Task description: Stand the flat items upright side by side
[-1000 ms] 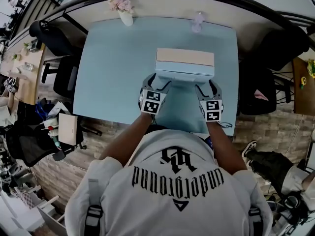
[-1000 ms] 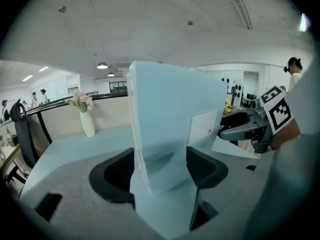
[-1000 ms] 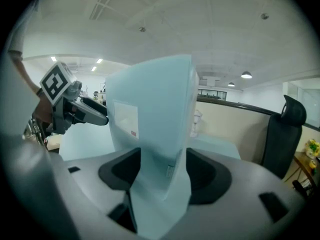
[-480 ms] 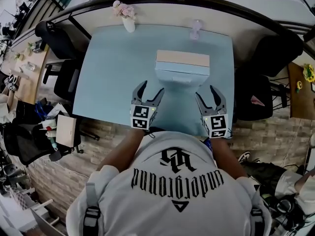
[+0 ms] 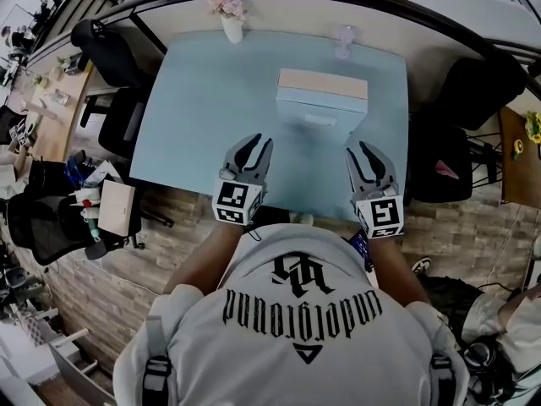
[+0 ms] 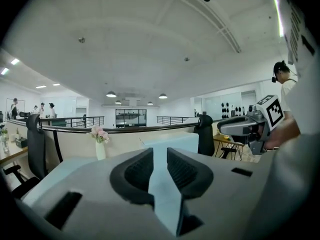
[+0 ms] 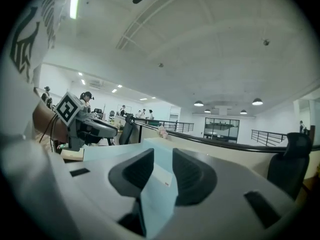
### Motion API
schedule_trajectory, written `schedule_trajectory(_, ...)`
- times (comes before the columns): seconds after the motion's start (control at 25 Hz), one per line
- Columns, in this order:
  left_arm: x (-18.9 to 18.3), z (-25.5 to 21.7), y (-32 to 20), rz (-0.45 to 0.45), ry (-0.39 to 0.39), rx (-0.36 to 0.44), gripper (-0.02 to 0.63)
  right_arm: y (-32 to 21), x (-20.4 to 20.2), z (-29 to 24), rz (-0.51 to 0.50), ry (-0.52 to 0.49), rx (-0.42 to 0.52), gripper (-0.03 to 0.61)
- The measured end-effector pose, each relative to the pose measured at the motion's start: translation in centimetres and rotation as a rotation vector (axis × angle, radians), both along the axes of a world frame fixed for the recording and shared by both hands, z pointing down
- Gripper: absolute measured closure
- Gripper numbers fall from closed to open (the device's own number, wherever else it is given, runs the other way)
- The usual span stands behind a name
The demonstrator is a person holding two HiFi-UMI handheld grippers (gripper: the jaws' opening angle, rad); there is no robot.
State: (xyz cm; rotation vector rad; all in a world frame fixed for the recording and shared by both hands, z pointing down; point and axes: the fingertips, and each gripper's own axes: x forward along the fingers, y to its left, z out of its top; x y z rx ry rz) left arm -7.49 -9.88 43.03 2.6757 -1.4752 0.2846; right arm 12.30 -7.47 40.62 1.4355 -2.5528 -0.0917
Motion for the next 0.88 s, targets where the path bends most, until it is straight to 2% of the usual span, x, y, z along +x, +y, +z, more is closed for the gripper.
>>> schedule_trajectory(0.12, -0.6, -1.6, 1.5, 0.017, -0.001, 0.025, 0.605, 1.5, -1.5, -1.1, -0.050, 0.009, 0.004, 0.522)
schedule_trajectory(0.2, -1.0, -2.4, 2.2, 0.034, -0.005, 0.043, 0.614, 2.4, -2.2, -1.3, -0.066, 0.001, 0.010, 0.569)
schedule_trajectory(0.56, -5.4, -4.7, 7.7, 0.113, 0.042, 0.065, 0.614, 8.5, -7.1, -2.8, -0.044, -0.032, 0.029, 0.572)
schedule_trajectory(0.72, -9.1, -4.6, 11.5, 0.148, 0.075, 0.047, 0.615, 12.3, -9.9, -3.8, -0.021, -0.039, 0.052, 0.572)
schedule_trajectory(0.88, -14.2, -4.5, 17.0, 0.180, 0.088, 0.035, 0.615, 18.3, -13.9, -4.1, 0.026, -0.040, 0.068, 0.572)
